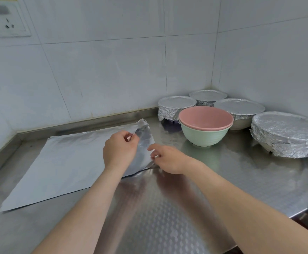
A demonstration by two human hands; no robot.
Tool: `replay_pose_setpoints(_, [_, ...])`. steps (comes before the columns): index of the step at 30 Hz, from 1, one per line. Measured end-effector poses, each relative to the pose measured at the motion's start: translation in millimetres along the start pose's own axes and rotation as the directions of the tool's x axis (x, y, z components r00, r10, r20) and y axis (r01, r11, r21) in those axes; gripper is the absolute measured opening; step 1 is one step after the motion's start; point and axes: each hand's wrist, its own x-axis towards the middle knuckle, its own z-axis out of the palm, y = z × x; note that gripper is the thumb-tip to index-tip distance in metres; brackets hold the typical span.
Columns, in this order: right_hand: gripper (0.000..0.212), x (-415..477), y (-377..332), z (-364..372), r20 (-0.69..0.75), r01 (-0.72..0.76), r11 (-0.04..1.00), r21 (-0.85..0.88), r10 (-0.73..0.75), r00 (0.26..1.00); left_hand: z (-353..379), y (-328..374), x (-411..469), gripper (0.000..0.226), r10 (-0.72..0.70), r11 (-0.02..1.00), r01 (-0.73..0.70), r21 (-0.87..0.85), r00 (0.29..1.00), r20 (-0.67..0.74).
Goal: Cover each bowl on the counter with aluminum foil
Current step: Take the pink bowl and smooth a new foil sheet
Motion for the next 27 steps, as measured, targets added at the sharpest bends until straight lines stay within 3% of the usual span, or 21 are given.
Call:
replay_pose_setpoints(3, [0.052, 2, -2, -2, -0.054, 0.003, 1.0, 0.026, -0.002, 0.999, -8, -1, 5, 0.022, -0.014, 0.999, 0.011, -0.045, 0.997, -0.071])
replay_pose_setpoints(6, [0.049, 2, -10, -6, -0.13, -0.026, 0.935, 0.354, 0.077, 0.989, -15, 0, 2, 0.026, 0.089, 0.996, -0.09, -0.006, 0.987, -0.134])
replay_pose_setpoints(9, [0.036, -1, -23, -17, -0.045, -0.095, 0.64, 0.763, 0.199, 0.979, -22, 4, -5, 0.023, 0.322, 0.946, -0.312, 0.089, 0.936, -0.141])
replay_pose_setpoints(11, [0.04, 2, -28, -27, 0.055, -0.173, 0.497, 0.85, 0.242, 0.969, -25, 3, -11, 0.022, 0.545, 0.829, -0.522, 0.198, 0.834, -0.082])
replay_pose_setpoints(14, [0.053, 5, -33, -41, 0.114, -0.269, 0.535, 0.801, 0.304, 0.946, -24, 3, -26, 0.022, 0.75, 0.618, -0.73, 0.291, 0.658, 0.058])
replay_pose_setpoints(19, [0.023, 5, -44, -48, -0.019, -0.237, 0.606, 0.759, 0.385, 0.923, -34, -2, -44, 0.017, 0.812, 0.495, -0.837, 0.233, 0.541, 0.22])
replay_pose_setpoints(21, [0.016, 4, -46, -48, -0.112, -0.202, 0.671, 0.714, 0.393, 0.913, -37, -4, -52, 0.018, 0.793, 0.507, -0.833, 0.22, 0.551, 0.26])
replay_pose_setpoints(23, [0.019, 0, -47, -49, -0.199, -0.147, 0.72, 0.678, 0.372, 0.907, -39, -1, -62, 0.024, 0.708, 0.613, -0.752, 0.24, 0.659, 0.254])
replay_pose_setpoints(25, [0.023, -5, -47, -52, -0.278, -0.091, 0.748, 0.658, 0.353, 0.893, -40, 3, -72, 0.049, 0.537, 0.757, -0.603, 0.252, 0.793, 0.286])
replay_pose_setpoints(27, [0.02, -14, -50, -56, -0.365, -0.024, 0.758, 0.652, 0.342, 0.866, -41, 5, -84, 0.071, 0.429, 0.816, -0.517, 0.258, 0.841, 0.329])
